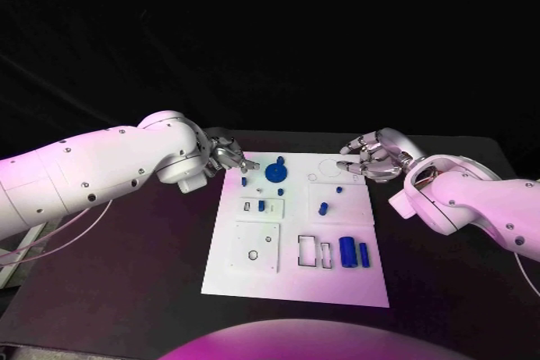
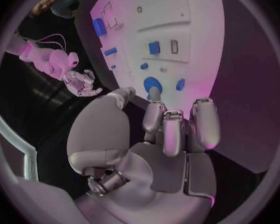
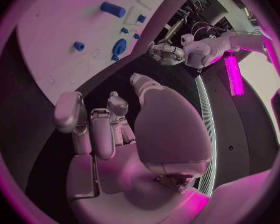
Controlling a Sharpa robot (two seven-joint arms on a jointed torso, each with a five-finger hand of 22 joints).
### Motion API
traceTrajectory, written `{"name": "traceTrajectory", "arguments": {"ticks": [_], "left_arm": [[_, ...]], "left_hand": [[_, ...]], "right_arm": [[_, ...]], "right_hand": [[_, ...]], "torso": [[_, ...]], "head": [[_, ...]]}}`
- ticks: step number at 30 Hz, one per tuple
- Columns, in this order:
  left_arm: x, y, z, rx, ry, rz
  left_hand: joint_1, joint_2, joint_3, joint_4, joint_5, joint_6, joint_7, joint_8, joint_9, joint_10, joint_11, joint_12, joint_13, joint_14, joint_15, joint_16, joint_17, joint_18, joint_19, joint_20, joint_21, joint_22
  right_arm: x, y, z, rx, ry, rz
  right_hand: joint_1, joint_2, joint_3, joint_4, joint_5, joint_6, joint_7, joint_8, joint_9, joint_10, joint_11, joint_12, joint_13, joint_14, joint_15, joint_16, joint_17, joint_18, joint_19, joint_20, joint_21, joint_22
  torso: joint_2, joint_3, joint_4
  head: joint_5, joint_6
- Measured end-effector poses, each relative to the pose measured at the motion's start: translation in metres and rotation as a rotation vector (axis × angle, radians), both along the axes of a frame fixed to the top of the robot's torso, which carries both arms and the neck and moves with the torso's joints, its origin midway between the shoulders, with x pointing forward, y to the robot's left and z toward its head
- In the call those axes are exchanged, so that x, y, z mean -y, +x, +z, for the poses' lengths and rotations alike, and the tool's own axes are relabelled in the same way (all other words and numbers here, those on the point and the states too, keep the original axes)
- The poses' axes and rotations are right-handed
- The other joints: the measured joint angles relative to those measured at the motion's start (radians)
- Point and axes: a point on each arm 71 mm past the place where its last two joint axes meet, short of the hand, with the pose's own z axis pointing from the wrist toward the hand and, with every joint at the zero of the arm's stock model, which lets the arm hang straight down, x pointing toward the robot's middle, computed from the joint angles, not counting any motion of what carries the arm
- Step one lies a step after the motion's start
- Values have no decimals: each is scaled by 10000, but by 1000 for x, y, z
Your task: Assemble the parts on the task board
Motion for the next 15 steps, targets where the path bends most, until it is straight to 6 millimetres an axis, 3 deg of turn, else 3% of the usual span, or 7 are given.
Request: {"name": "traceTrajectory", "arguments": {"ticks": [4,15], "left_arm": [[-10,12,6,-229,252,111],[-19,38,6,-382,1046,283]], "left_hand": [[163,75,-267,1,-139,-462,213,-668,-533,-289,180,-435,-351,-32,142,0,8,0,-124,123,-144,4],[163,75,-329,2,-216,-495,246,-780,-686,-304,196,-435,-387,4,177,0,7,0,-89,157,-144,3]], "right_arm": [[0,0,0,2,1,-14],[-1,0,0,5,10,-20]], "right_hand": [[0,0,0,0,0,0,0,39,0,0,0,0,0,0,0,0,0,0,0,0,0,6],[0,0,0,0,0,0,0,39,-1,0,0,0,0,0,0,0,0,0,0,0,0,7]], "torso": [[0,8,-2],[8,6,-5]], "head": [[21,35],[62,84]]}}
